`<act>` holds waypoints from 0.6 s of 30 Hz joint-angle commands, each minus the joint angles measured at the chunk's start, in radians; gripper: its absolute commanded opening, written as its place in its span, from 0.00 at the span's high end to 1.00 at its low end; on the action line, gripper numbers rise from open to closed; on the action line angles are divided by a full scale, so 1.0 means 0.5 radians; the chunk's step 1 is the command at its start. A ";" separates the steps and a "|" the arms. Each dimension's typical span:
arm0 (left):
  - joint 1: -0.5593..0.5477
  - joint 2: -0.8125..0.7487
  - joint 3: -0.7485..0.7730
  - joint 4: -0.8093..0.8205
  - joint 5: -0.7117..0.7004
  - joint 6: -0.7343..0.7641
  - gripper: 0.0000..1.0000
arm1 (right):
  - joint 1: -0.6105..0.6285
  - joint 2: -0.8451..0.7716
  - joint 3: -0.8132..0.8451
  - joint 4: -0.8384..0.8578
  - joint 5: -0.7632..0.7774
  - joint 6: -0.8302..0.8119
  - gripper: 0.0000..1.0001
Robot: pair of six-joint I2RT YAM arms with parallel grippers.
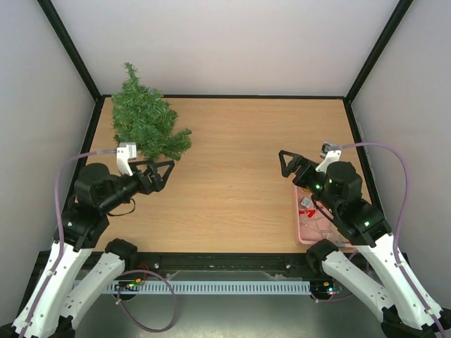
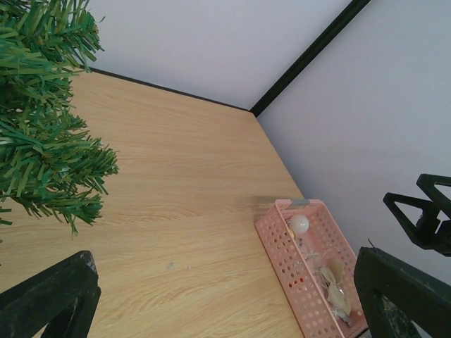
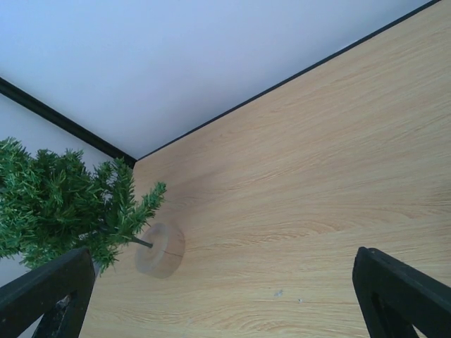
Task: Decorate the small christmas tree
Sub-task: Move the storage box to the center of the board.
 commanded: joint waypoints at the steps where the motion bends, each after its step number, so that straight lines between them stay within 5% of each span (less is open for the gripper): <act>1: 0.012 -0.022 -0.028 0.024 -0.049 0.052 0.00 | 0.007 -0.071 -0.020 0.068 0.079 0.059 0.02; 6: 0.012 -0.029 -0.110 0.028 -0.099 0.129 0.00 | 0.007 -0.003 -0.147 0.155 0.297 0.145 0.02; 12: 0.012 -0.046 -0.205 0.067 -0.121 0.242 0.00 | 0.002 0.485 -0.121 0.005 0.904 0.082 0.03; 18: 0.011 -0.069 -0.273 0.049 -0.179 0.304 0.00 | -0.162 0.799 -0.233 0.207 0.970 0.020 0.27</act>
